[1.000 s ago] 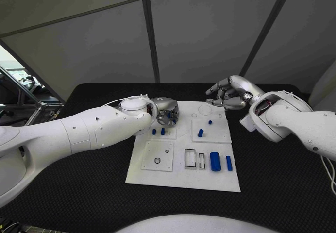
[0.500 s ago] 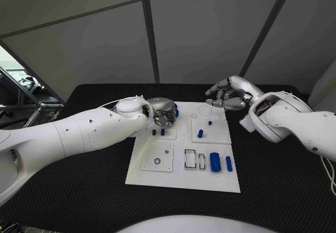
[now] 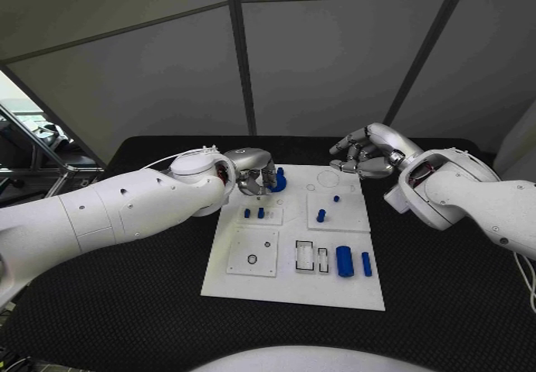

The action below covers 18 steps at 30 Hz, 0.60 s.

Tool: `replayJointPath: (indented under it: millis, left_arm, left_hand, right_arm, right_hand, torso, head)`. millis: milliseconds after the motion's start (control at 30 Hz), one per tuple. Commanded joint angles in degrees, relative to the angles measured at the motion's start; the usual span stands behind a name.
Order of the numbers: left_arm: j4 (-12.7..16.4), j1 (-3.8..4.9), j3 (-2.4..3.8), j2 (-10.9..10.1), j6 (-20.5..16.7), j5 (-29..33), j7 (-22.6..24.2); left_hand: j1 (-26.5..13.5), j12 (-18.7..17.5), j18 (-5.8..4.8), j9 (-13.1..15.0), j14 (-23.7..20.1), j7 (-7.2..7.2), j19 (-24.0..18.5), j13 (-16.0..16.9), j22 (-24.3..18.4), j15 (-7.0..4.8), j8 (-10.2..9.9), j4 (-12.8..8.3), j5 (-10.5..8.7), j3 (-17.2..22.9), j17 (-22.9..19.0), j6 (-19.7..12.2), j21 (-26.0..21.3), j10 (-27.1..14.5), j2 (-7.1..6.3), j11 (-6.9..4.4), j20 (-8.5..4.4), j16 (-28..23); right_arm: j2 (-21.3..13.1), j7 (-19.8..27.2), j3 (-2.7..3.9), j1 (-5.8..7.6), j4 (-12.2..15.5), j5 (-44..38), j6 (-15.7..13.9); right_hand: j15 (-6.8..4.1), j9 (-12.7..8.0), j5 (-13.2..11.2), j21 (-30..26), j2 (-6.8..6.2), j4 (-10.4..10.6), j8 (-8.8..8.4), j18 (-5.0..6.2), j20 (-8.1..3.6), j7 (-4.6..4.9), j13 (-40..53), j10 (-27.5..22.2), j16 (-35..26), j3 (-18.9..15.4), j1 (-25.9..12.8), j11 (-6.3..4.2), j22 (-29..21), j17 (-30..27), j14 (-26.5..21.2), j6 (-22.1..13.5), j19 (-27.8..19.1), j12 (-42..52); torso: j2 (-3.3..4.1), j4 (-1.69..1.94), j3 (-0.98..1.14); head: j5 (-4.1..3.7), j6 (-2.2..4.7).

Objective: Assemble the parts on the task board

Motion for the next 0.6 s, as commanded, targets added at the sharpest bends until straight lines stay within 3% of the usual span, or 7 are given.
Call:
replayJointPath:
  millis: [33,267,600]
  left_arm:
    - [0.5,0.09,0.10,-0.9,1.0,1.1,-1.3]
    - [0.4,-0.01,0.03,-2.0,2.1,1.6,-1.9]
    - [-0.5,-0.46,-0.10,-2.0,3.1,1.7,-2.2]
  left_hand:
    - [-0.6,-0.3,-0.77,0.0,-0.4,-0.15,0.4,0.1,4.8,-0.03,-0.4,-0.1,0.19,0.3,-0.3,0.4,0.4,0.3,0.15,0.09,0.11,-0.3]
    - [-1.2,-0.6,-0.75,0.0,-0.5,-0.22,0.4,0.1,4.9,-0.05,-0.5,-0.1,0.16,0.5,-0.6,0.5,0.3,0.5,-0.08,0.06,0.10,-0.5]
    - [-1.4,-0.7,-0.75,0.0,-0.5,-0.26,0.4,0.1,4.9,-0.06,-0.6,-0.1,0.16,0.6,-0.7,0.6,0.3,0.5,-0.13,0.04,0.10,-0.5]
  right_arm:
    - [-0.1,0.6,0.03,0.11,0.1,-0.1,0.0]
    - [-0.2,0.5,0.03,0.11,0.1,-0.1,0.1]
    - [-0.2,0.5,0.03,0.11,0.1,-0.1,0.1]
  right_hand:
    - [0.05,0.0,0.3,-0.2,0.18,0.1,0.20,0.15,-0.15,0.09,0.1,0.2,-0.1,0.2,-0.3,0.02,0.1,0.1,0.5,0.4,0.4,0.2]
    - [0.05,0.0,0.3,-0.2,0.18,0.1,0.20,0.15,-0.15,0.09,0.1,0.2,-0.1,0.2,-0.3,0.02,0.1,0.1,0.5,0.4,0.4,0.2]
    - [0.05,0.0,0.3,-0.2,0.18,0.1,0.20,0.15,-0.15,0.09,0.1,0.2,-0.1,0.2,-0.3,0.02,0.1,0.1,0.5,0.4,0.4,0.2]
  torso:
    - [0.09,-0.07,0.00]
    - [0.13,-0.04,-0.04]
    - [0.17,-0.13,-0.03]
  head:
    - [0.07,-0.03]
    - [0.14,-0.04]
    - [0.29,-0.12]
